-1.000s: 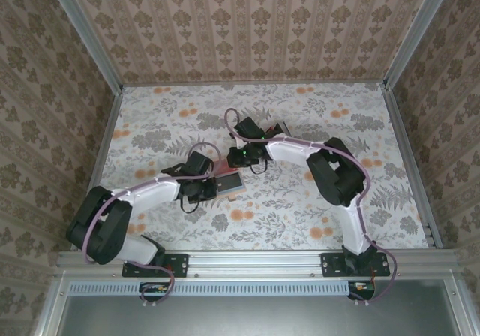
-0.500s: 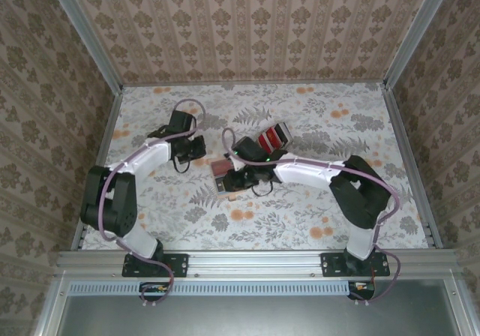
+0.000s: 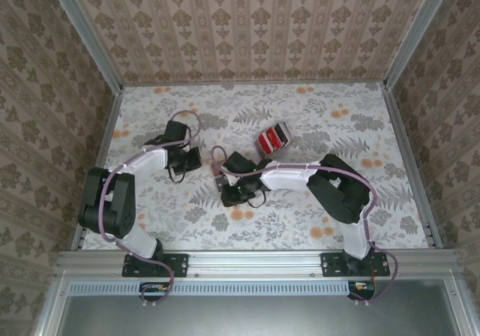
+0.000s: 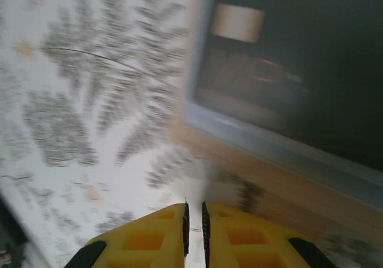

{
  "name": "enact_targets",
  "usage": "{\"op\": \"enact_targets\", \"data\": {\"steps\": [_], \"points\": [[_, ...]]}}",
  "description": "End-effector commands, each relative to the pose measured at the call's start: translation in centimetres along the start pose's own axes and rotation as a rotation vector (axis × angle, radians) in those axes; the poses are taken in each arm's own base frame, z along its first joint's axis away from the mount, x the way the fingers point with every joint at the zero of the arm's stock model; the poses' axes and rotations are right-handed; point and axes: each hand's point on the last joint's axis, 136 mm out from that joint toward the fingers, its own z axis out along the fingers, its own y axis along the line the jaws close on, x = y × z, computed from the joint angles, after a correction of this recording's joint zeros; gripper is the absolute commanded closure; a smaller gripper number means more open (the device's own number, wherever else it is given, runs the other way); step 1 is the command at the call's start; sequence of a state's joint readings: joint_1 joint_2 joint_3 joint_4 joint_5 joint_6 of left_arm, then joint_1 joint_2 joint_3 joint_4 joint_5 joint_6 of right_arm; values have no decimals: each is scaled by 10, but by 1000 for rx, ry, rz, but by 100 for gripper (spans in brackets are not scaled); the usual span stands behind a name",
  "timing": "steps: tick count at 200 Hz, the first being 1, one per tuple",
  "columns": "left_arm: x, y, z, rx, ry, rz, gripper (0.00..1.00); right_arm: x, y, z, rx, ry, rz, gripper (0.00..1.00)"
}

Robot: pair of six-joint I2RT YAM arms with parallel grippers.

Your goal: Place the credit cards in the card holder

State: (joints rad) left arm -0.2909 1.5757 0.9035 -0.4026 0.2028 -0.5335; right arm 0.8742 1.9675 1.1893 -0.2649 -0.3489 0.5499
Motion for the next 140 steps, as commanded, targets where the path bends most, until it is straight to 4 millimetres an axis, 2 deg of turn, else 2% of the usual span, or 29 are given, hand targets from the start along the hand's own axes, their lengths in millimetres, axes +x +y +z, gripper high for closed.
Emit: {"op": "enact_targets", "data": {"steps": [1, 30, 57, 83, 119, 140], "points": [[0, 5, -11, 3, -33, -4, 100, 9, -39, -16, 89, -5, 66, 82], [-2, 5, -17, 8, -54, -17, 100, 11, -67, -35, 121, -27, 111, 82], [-8, -3, -20, 37, -68, -23, 100, 15, -95, -50, 170, -36, 148, 82], [-14, -7, -21, 55, -88, -30, 100, 9, -117, -64, 236, -60, 157, 82], [-20, -17, -25, 82, -116, -36, 100, -10, -131, -73, 308, -90, 144, 82], [-21, -22, -28, 95, -119, -37, 100, -20, -124, -77, 287, -94, 126, 82]]}}
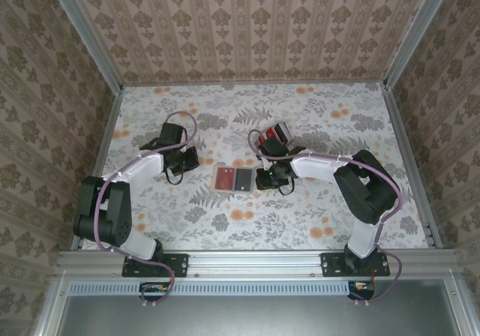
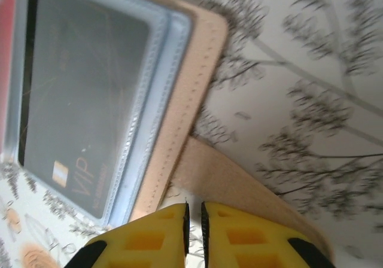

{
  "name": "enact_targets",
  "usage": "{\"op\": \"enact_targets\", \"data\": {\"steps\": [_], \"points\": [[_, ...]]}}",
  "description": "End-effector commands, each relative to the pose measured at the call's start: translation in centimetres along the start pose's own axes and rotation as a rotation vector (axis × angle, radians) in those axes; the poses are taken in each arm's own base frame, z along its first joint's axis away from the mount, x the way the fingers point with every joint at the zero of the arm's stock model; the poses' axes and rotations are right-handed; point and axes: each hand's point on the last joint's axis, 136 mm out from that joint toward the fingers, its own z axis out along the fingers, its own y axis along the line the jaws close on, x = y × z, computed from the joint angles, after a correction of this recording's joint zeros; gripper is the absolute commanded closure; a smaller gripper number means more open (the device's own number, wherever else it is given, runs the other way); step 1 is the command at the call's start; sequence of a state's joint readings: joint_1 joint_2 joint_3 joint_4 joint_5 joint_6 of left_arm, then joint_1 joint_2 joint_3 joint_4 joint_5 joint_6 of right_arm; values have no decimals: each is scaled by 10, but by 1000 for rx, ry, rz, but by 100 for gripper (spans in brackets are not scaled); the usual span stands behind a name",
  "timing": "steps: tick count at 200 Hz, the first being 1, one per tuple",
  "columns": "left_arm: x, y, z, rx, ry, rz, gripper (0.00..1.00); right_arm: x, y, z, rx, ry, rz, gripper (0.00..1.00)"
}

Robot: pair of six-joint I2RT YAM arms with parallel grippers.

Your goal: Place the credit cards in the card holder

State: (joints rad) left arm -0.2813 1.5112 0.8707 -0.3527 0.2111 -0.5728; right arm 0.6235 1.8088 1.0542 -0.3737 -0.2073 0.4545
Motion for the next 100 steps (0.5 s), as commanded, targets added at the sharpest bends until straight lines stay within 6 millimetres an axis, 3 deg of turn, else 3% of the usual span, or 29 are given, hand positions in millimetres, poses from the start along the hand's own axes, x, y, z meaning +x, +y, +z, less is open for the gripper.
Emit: {"op": "enact_targets", "data": {"steps": [1, 25, 46, 68, 100], "points": [[-13, -18, -14, 52, -50, -6, 100, -10, -10, -7, 65, -3, -28, 82], [-16, -19, -18, 45, -91, -5, 100, -20, 10, -29, -41, -55, -28, 81], [-19, -24, -22, 74, -144, -22, 100, -37, 14, -63, -101, -146, -8, 75], [-20, -34, -21, 105, -210, -18, 100, -57, 2, -99, -81, -258, 4, 68], [-24, -53, -21, 148, -255, 2, 99, -83, -32, -138, -24, -390, 67, 58]]}}
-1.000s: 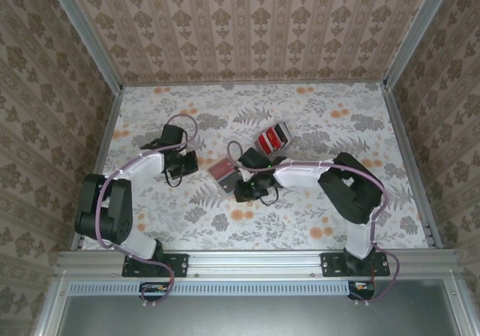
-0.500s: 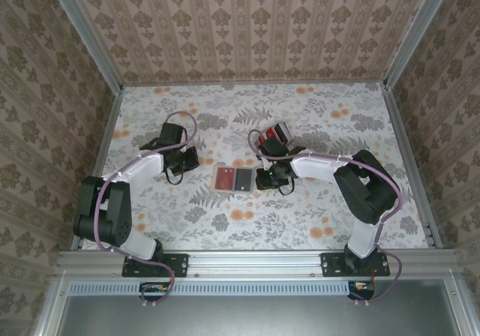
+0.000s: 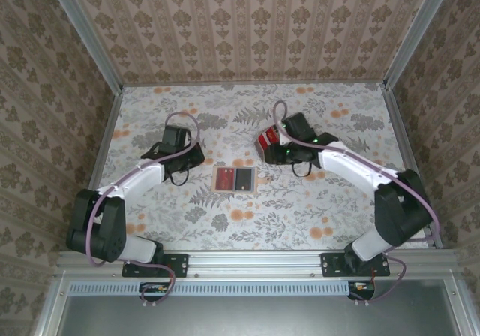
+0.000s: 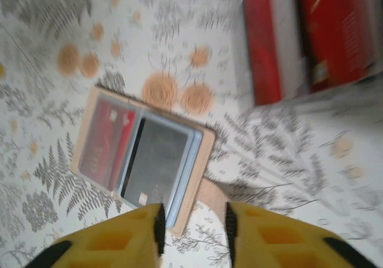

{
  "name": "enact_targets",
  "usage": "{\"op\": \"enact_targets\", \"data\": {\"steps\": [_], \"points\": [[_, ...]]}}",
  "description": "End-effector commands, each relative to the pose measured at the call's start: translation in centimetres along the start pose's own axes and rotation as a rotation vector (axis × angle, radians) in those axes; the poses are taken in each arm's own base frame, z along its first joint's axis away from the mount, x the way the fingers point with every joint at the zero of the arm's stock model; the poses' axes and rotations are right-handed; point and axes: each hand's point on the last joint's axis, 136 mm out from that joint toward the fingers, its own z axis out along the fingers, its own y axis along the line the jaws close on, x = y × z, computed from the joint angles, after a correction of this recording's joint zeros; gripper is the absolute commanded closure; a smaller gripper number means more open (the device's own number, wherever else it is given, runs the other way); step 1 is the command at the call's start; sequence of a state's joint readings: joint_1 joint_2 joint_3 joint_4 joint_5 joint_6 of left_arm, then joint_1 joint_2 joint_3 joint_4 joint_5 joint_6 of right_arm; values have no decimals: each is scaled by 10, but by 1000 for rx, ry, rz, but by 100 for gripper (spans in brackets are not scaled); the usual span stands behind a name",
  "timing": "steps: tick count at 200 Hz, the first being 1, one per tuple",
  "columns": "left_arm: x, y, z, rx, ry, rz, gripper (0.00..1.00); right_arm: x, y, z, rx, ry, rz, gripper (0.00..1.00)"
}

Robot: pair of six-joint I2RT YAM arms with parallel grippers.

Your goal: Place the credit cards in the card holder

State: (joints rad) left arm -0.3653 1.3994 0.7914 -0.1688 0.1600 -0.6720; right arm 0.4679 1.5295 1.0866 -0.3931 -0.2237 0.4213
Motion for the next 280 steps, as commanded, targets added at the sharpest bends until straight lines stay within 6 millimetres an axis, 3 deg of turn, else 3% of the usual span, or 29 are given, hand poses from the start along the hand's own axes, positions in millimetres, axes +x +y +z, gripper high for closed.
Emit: {"op": "enact_targets", "data": {"steps": [1, 24, 52, 79, 133, 199, 280], "points": [[-14, -16, 0, 40, -88, -5, 99, -25, -21, -22, 60, -86, 17, 57], [-13, -27, 4, 67, -95, 13, 99, -43, -44, -31, 125, -131, 26, 51], [-13, -37, 5, 84, -115, 27, 97, -59, -58, -30, 166, -127, 5, 48], [-7, -51, 10, 104, -99, 43, 97, -73, -73, -19, 176, -66, 9, 45], [14, -52, 24, 83, -66, 68, 97, -97, -92, 7, 128, 36, 47, 44], [16, -43, 19, 30, -90, 113, 97, -96, -104, 32, 160, 170, 14, 43], [16, -52, 19, 18, -74, 155, 97, -107, -107, 44, 140, 51, -37, 43]]}}
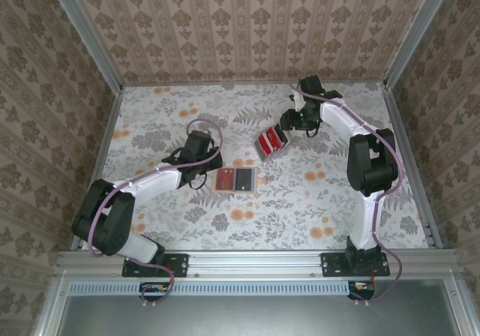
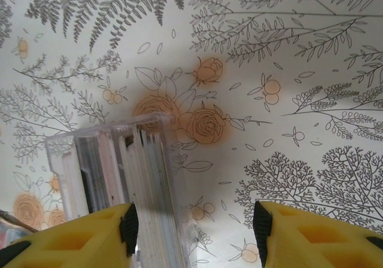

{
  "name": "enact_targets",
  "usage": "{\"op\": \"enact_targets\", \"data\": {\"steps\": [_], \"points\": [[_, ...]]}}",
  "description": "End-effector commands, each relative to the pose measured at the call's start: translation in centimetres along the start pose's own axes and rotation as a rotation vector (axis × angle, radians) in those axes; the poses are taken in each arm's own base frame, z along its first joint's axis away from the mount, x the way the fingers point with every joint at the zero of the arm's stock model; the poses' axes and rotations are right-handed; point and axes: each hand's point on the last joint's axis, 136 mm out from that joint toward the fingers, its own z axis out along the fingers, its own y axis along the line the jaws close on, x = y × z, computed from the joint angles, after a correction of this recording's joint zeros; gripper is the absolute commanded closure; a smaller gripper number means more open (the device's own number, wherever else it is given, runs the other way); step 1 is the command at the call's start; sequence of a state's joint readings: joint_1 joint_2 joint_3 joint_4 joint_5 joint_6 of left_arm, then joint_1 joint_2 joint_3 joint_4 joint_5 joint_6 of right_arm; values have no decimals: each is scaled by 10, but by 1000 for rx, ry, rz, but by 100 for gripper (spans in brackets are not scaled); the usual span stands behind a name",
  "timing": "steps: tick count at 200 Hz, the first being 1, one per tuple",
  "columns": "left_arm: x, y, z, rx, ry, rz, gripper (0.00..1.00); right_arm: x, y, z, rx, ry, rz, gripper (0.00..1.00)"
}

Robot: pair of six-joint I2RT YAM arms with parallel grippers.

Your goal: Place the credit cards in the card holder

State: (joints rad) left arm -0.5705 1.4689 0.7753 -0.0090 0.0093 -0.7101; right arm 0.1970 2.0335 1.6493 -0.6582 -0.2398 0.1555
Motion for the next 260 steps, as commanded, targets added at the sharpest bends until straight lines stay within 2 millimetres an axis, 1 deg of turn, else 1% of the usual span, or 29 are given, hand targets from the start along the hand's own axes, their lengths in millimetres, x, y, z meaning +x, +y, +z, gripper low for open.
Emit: {"op": "enact_targets", "data": {"steps": [1, 22, 29, 31, 33, 73, 91, 116, 146, 183, 216, 248, 260], "points": [[-8, -5, -4, -11, -16, 37, 97, -10, 8, -8, -20, -59, -42, 43], [-11, -9, -3, -9, -14, 46, 97, -12, 8, -6, -26, -89, -56, 43], [-12, -10, -2, -9, -13, 49, 97, -8, 7, -6, -24, -84, -59, 43], [-12, -10, -2, -10, -12, 49, 97, -14, 8, -6, -27, -108, -66, 43], [-13, -11, -2, -10, -14, 50, 97, -14, 8, -6, -28, -113, -68, 43], [-18, -20, 2, -6, -10, 72, 97, -20, 15, -13, -60, -150, -77, 42], [-19, -25, 6, 0, 1, 80, 97, -17, 15, -8, -63, -128, -77, 42], [-19, -38, 12, 33, 11, 98, 97, -11, 11, 4, -58, -93, -59, 42], [-14, -52, 21, 65, 56, 129, 96, -8, 18, 8, -107, -82, -46, 43], [-9, -61, 37, 84, 113, 128, 95, -6, 30, 0, -175, -98, -33, 44], [-7, -74, 51, 118, 153, 116, 94, 0, 32, 3, -195, -69, -28, 45], [-9, -84, 58, 132, 165, 118, 93, -1, 36, -8, -203, -88, -28, 46], [-9, -87, 60, 135, 171, 118, 92, 0, 40, -12, -215, -91, -28, 46]]}}
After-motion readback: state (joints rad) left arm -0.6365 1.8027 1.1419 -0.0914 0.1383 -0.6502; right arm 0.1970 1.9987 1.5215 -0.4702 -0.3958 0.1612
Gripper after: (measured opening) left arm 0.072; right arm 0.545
